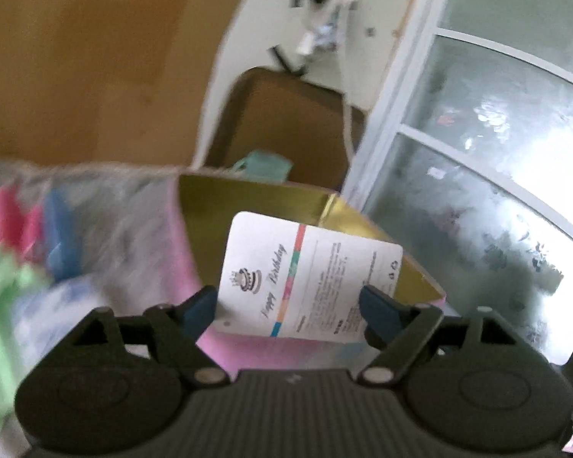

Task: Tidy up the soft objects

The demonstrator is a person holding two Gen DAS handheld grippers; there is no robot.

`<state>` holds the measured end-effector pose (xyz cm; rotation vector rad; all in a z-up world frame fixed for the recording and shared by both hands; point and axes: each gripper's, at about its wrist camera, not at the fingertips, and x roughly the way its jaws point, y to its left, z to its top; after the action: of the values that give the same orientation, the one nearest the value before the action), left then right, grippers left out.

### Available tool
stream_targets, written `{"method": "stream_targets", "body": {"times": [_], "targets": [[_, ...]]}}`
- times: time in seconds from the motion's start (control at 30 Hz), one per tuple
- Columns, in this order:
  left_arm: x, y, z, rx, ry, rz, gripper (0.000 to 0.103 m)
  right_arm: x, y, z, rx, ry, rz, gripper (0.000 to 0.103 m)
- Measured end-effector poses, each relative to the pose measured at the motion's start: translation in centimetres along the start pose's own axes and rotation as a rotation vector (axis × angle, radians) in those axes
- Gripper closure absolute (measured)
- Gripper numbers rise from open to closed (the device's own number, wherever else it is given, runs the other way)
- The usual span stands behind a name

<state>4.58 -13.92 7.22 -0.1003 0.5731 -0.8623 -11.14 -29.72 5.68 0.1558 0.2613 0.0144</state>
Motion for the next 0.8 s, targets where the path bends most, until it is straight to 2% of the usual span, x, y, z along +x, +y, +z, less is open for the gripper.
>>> {"method": "stream_targets", "body": {"times": [0.2, 0.3, 0.33, 0.37, 0.4, 0.43, 0.53, 0.6, 0.67, 0.8], "targets": [[7.5, -2.8, 1.6, 0.014, 0.047, -0.014, 0.019, 3.1, -5.7, 0.3, 0.091, 0.053, -0.122, 0.091], [10.1, -3.3, 1.4, 0.022, 0.087, 0.014, 0.011, 4.4, -7.0, -0.2, 0.124, 0.091, -0.187, 0.086], [10.3, -3.3, 1.3, 0.025, 0.097, 0.032, 0.010, 4.3, -7.2, -0.2, 0.139, 0.077, -0.205, 0.073], [10.2, -3.3, 1.2, 0.027, 0.105, 0.043, 0.010, 4.0, -7.1, -0.1, 0.154, 0.067, -0.217, 0.049], [9.6, -3.2, 1.1, 0.026, 0.104, 0.037, 0.010, 3.4, -7.1, 0.0, 0.177, 0.038, -0.226, 0.041], [8.4, -2.8, 0.9, 0.021, 0.092, 0.020, 0.008, 2.7, -6.9, 0.0, 0.195, -0.002, -0.237, 0.039], [3.5, -1.2, -0.3, -0.005, 0.009, -0.003, 0.004, 0.8, -5.5, -0.2, 0.192, -0.088, -0.216, 0.039], [-0.7, 0.7, -1.9, -0.027, -0.042, 0.011, 0.004, 0.1, -3.4, -0.5, 0.151, -0.101, -0.156, 0.040], [-4.2, 2.6, -3.5, -0.036, -0.081, 0.063, 0.004, 0.5, -1.0, -0.9, 0.110, -0.075, -0.062, 0.041], [-10.0, 8.2, -6.9, -0.105, -0.110, 0.306, 0.004, 3.5, 4.9, -1.9, 0.014, 0.058, 0.132, 0.042]]}}
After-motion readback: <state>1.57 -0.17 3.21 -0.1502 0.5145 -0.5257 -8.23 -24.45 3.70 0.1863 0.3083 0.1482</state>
